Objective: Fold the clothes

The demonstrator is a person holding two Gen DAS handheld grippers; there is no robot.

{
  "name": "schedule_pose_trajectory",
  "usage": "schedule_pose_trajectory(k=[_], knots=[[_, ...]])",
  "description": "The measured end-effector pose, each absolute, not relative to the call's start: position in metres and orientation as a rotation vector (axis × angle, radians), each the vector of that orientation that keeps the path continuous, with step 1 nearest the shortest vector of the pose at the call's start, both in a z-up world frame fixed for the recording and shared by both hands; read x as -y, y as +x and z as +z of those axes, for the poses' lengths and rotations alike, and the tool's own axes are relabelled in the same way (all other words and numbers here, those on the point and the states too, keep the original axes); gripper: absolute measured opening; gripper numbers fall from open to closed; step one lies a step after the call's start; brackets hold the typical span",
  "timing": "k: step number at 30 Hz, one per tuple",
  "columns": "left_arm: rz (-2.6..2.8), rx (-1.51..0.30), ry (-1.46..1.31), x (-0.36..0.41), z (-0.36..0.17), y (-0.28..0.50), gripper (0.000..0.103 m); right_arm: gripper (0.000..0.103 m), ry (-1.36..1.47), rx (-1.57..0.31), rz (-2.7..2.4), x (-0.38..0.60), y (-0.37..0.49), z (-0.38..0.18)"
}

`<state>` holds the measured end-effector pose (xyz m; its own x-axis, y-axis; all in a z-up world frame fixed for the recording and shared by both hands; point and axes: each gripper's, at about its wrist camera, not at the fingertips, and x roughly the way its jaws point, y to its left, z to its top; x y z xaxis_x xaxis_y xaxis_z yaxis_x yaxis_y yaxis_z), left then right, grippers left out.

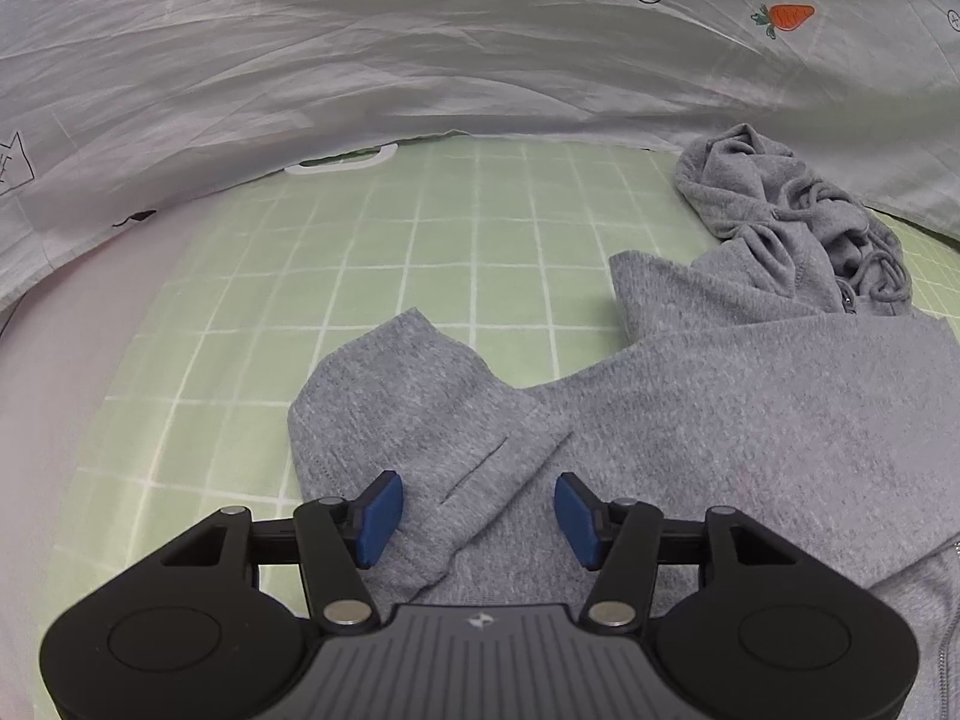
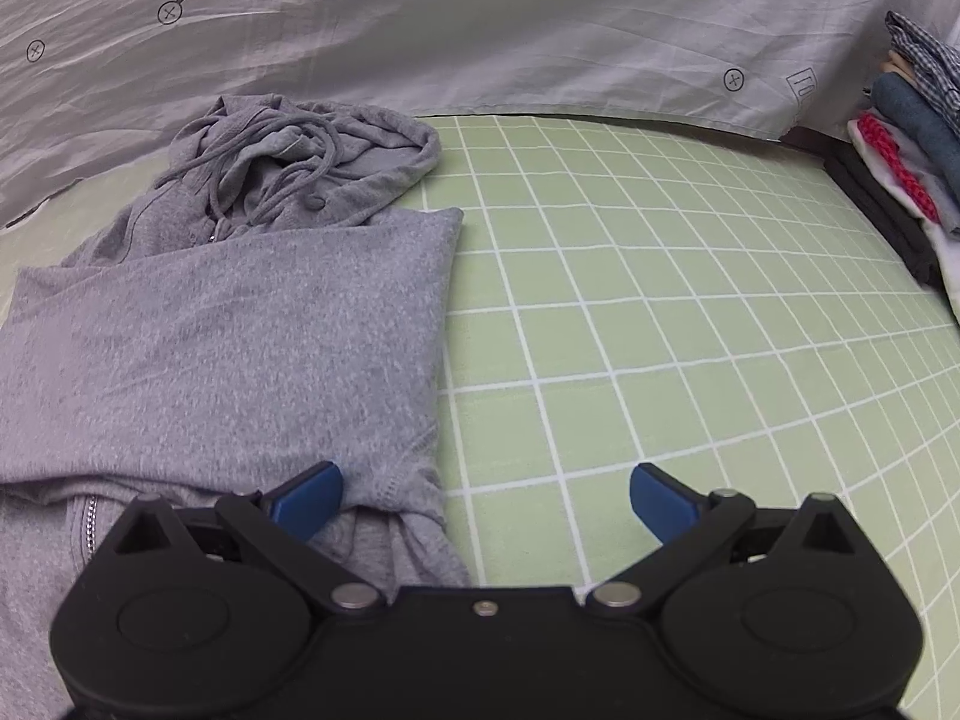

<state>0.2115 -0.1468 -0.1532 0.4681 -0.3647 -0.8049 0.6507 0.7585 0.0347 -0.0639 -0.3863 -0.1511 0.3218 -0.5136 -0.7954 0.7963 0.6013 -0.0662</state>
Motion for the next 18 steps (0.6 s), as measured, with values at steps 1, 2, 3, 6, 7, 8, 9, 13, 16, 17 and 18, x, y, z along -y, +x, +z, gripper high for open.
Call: schedule_pose_trajectory(k=[1, 2, 3, 6, 7, 8, 9, 13, 16, 17, 18], knots=[[-0.619, -0.871, 0.366, 0.146, -0.153, 0.211, 0.04, 0.103, 0.373, -0.883, -0.886, 0.386, -0.064, -0.151], [-0.603, -0.861, 0.367, 0.145, -0.152, 0.212, 0.028, 0.103, 0.374, -0.882, -0.886, 0.386, -0.065, -0.151], [-0.602, -0.861, 0.349, 0.143, -0.15, 0.214, 0.018, 0.103, 0.373, -0.881, -0.885, 0.386, -0.065, -0.151], [-0.614, -0.874, 0.27, 0.134, -0.141, 0.219, 0.01, 0.103, 0.365, -0.88, -0.885, 0.384, -0.065, -0.151], [-0.622, -0.877, 0.244, 0.132, -0.137, 0.221, 0.01, 0.103, 0.365, -0.879, -0.885, 0.384, -0.065, -0.151], [-0.628, -0.871, 0.226, 0.131, -0.131, 0.22, 0.01, 0.103, 0.369, -0.876, -0.885, 0.385, -0.065, -0.151], [-0.635, -0.863, 0.21, 0.131, -0.125, 0.218, 0.01, 0.103, 0.376, -0.872, -0.885, 0.385, -0.066, -0.151], [-0.716, -0.851, 0.079, 0.137, -0.099, 0.209, 0.01, 0.103, 0.417, -0.849, -0.887, 0.388, -0.07, -0.152], [-0.821, -0.839, 0.022, 0.154, -0.08, 0.192, 0.01, 0.103, 0.445, -0.821, -0.9, 0.39, -0.075, -0.152], [-0.876, -0.828, 0.018, 0.162, -0.074, 0.184, 0.01, 0.103, 0.453, -0.812, -0.904, 0.39, -0.077, -0.151], [-0.933, -0.817, 0.016, 0.17, -0.068, 0.175, 0.01, 0.103, 0.461, -0.801, -0.909, 0.391, -0.078, -0.151]])
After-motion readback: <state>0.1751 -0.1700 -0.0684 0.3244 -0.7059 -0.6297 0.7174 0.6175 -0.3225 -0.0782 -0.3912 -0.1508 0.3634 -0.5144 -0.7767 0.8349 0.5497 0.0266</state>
